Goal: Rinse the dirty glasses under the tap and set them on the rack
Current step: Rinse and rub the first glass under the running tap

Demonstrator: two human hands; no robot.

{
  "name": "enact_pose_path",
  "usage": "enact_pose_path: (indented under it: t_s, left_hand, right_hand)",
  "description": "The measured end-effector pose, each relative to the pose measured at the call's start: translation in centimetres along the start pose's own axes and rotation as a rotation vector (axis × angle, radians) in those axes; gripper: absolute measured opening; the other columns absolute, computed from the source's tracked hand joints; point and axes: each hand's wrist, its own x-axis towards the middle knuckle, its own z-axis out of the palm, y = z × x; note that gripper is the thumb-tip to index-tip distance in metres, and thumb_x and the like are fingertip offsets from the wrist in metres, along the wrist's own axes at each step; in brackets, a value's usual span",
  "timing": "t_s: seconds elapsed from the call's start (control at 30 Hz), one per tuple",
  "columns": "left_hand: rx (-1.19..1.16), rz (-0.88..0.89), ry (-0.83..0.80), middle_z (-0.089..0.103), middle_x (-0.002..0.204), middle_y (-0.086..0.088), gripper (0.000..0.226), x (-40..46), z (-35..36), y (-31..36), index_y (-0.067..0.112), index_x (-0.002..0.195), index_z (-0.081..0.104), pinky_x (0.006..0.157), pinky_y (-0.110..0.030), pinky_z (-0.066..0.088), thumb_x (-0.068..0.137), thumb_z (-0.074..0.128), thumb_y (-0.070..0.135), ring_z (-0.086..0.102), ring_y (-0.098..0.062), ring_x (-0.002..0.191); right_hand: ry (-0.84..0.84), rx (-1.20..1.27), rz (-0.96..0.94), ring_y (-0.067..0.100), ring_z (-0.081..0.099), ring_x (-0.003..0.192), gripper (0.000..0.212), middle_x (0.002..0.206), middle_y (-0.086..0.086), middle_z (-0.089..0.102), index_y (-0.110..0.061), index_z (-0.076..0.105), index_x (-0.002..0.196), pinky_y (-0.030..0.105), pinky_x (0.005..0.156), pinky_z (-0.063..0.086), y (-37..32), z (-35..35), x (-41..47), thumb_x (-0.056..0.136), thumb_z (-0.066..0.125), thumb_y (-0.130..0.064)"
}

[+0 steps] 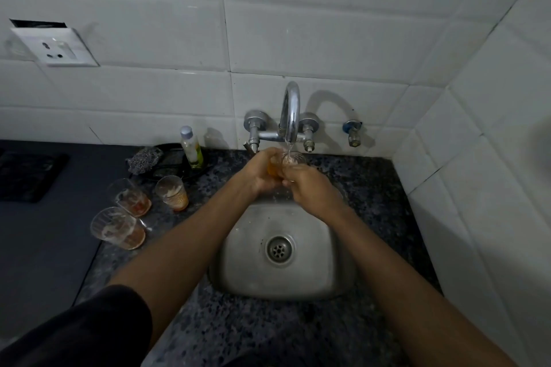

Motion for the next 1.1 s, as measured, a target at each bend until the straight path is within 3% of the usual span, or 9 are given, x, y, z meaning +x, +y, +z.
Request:
enact_pose_path:
  t_s: [0.1, 0.17, 0.23, 0.37, 0.57, 0.77, 0.87, 0.97, 1.1]
  left_hand:
    - [-0.044, 0.014, 0.022, 0.066, 0.075, -0.007, 0.042, 0.3, 0.0, -0.5, 0.006, 0.072, 0.071, 0.080, -0.032, 0.053, 0.102, 0.043, 0.017, 0.066, -0.018, 0.071]
    - [-0.046, 0.014, 0.022, 0.067, 0.079, -0.007, 0.035, 0.3, -0.2, -0.6, 0.005, 0.082, 0.069, 0.084, -0.033, 0.055, 0.102, 0.044, 0.018, 0.067, -0.019, 0.077]
    - [-0.030, -0.028, 0.015, 0.067, 0.080, -0.006, 0.036, 0.3, -0.3, -0.5, 0.006, 0.083, 0.069, 0.079, -0.032, 0.056, 0.103, 0.044, 0.022, 0.067, -0.018, 0.076]
    - [0.071, -0.048, 0.020, 0.065, 0.088, -0.005, 0.028, 0.1, -0.4, -0.1, 0.010, 0.091, 0.068, 0.071, -0.032, 0.055, 0.103, 0.052, 0.030, 0.065, -0.018, 0.078]
    - [0.062, 0.068, 0.085, 0.063, 0.084, -0.007, 0.021, 0.2, -0.9, -0.6, 0.008, 0.088, 0.064, 0.084, -0.036, 0.048, 0.101, 0.055, 0.022, 0.061, -0.021, 0.081]
    - [0.052, 0.209, 0.088, 0.066, 0.098, -0.013, 0.010, 0.4, -1.6, -0.7, 0.009, 0.098, 0.063, 0.104, -0.050, 0.049, 0.091, 0.069, 0.007, 0.066, -0.029, 0.093]
    - [0.069, 0.270, 0.096, 0.067, 0.095, -0.014, 0.015, 0.1, -1.8, -0.6, 0.009, 0.096, 0.063, 0.091, -0.048, 0.057, 0.087, 0.070, 0.000, 0.069, -0.027, 0.087]
    - [0.090, 0.294, 0.102, 0.069, 0.090, -0.012, 0.036, -0.2, -1.8, -0.4, 0.010, 0.114, 0.055, 0.077, -0.044, 0.061, 0.085, 0.069, -0.006, 0.071, -0.026, 0.082]
    - [0.146, 0.324, 0.090, 0.070, 0.100, -0.017, 0.064, -0.5, -2.0, 0.2, 0.011, 0.136, 0.051, 0.099, -0.058, 0.051, 0.080, 0.067, -0.015, 0.069, -0.034, 0.096]
  right_hand:
    - [0.052, 0.389, 0.265, 0.018, 0.069, 0.087, 0.023, 0.095, 0.000, 0.072, -0.012, 0.074, 0.120, 0.047, 0.082, 0.061, -1.7, 0.7, 0.6, 0.103, 0.063, -0.024]
    - [0.069, 0.466, 0.329, 0.021, 0.071, 0.094, 0.028, 0.107, 0.005, 0.075, -0.012, 0.072, 0.127, 0.046, 0.087, 0.061, -2.4, 0.6, 0.8, 0.105, 0.061, -0.025]
    - [0.074, 0.318, 0.210, 0.023, 0.071, 0.106, 0.033, 0.120, 0.007, 0.075, -0.018, 0.069, 0.133, 0.043, 0.094, 0.059, -2.2, 0.4, 0.5, 0.105, 0.057, -0.028]
    - [0.002, 0.091, 0.061, 0.022, 0.070, 0.105, 0.030, 0.118, 0.004, 0.074, -0.022, 0.067, 0.129, 0.040, 0.090, 0.058, -0.3, 0.8, -0.4, 0.100, 0.062, -0.021]
    - [0.125, 0.818, 0.533, 0.022, 0.075, 0.097, 0.023, 0.117, 0.008, 0.075, -0.011, 0.074, 0.122, 0.035, 0.063, 0.065, -2.0, 0.8, 0.3, 0.105, 0.063, -0.021]
    - [0.290, 0.769, 0.584, 0.016, 0.076, 0.090, 0.028, 0.100, -0.003, 0.075, -0.020, 0.070, 0.111, 0.041, 0.075, 0.066, -0.8, 1.6, -0.6, 0.088, 0.084, -0.025]
    - [0.364, 0.588, 0.591, 0.013, 0.067, 0.095, 0.055, 0.107, -0.005, 0.065, -0.022, 0.056, 0.118, 0.025, 0.076, 0.055, -0.7, 2.1, -1.0, 0.078, 0.091, -0.037]
    - [0.293, 0.477, 0.477, 0.013, 0.056, 0.114, 0.070, 0.131, 0.002, 0.053, -0.016, 0.051, 0.141, 0.018, 0.085, 0.045, -0.7, 2.5, -1.1, 0.084, 0.086, -0.035]
    - [0.239, 0.429, 0.293, 0.007, 0.054, 0.116, 0.060, 0.133, -0.001, 0.055, -0.017, 0.055, 0.144, 0.002, 0.086, 0.037, -1.1, 2.4, -1.5, 0.090, 0.081, -0.026]
